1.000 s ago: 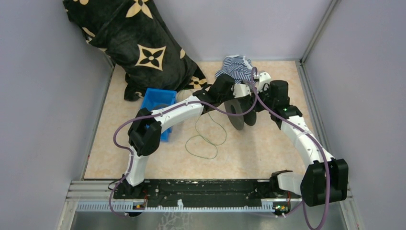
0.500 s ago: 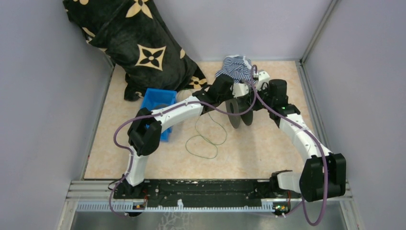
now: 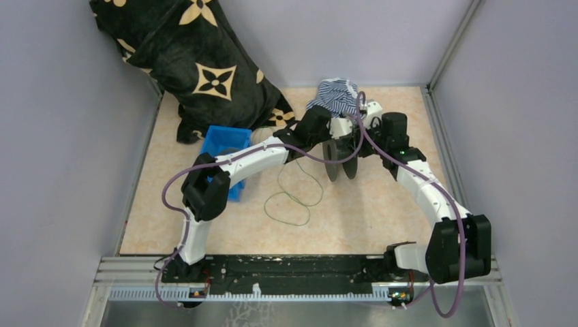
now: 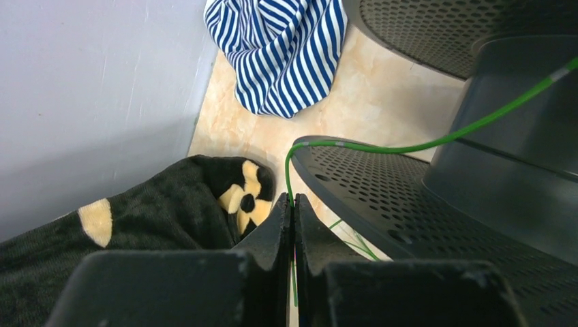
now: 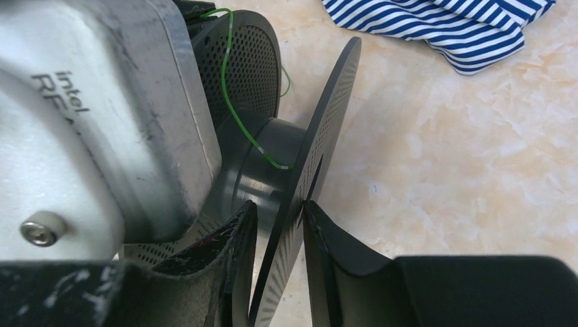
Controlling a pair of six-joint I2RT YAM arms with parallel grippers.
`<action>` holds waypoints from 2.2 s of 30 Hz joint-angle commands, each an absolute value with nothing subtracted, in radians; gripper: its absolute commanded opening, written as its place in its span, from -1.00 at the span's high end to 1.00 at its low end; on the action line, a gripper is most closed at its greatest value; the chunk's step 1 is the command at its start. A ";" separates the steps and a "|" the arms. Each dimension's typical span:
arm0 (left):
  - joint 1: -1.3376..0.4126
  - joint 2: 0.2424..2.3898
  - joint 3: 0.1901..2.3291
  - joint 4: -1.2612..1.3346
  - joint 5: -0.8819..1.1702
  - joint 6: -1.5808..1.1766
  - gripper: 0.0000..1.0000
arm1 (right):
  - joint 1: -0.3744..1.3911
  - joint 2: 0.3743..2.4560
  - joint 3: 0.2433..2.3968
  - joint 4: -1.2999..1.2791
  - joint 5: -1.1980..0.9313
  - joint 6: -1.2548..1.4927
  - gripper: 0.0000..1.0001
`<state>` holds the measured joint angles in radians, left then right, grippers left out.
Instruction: Wrap the cables
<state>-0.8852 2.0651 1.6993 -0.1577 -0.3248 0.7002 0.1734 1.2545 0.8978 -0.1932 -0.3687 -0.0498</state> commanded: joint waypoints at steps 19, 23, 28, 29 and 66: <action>-0.888 2.038 1.708 -0.171 -0.212 0.689 0.93 | 0.152 1.278 0.973 -0.140 -0.396 -0.056 0.52; -0.884 2.039 1.719 -0.188 -0.192 0.679 0.94 | 0.151 1.279 0.984 -0.149 -0.399 -0.085 0.53; -0.875 2.039 1.736 -0.207 -0.167 0.662 0.95 | 0.152 1.280 0.988 -0.148 -0.413 -0.128 0.55; -0.872 2.040 1.741 -0.210 -0.163 0.657 0.95 | 0.152 1.279 0.989 -0.146 -0.419 -0.135 0.55; -0.784 2.012 1.703 -0.203 -0.007 0.821 1.00 | 0.117 1.338 1.031 -0.189 -0.558 -0.253 0.36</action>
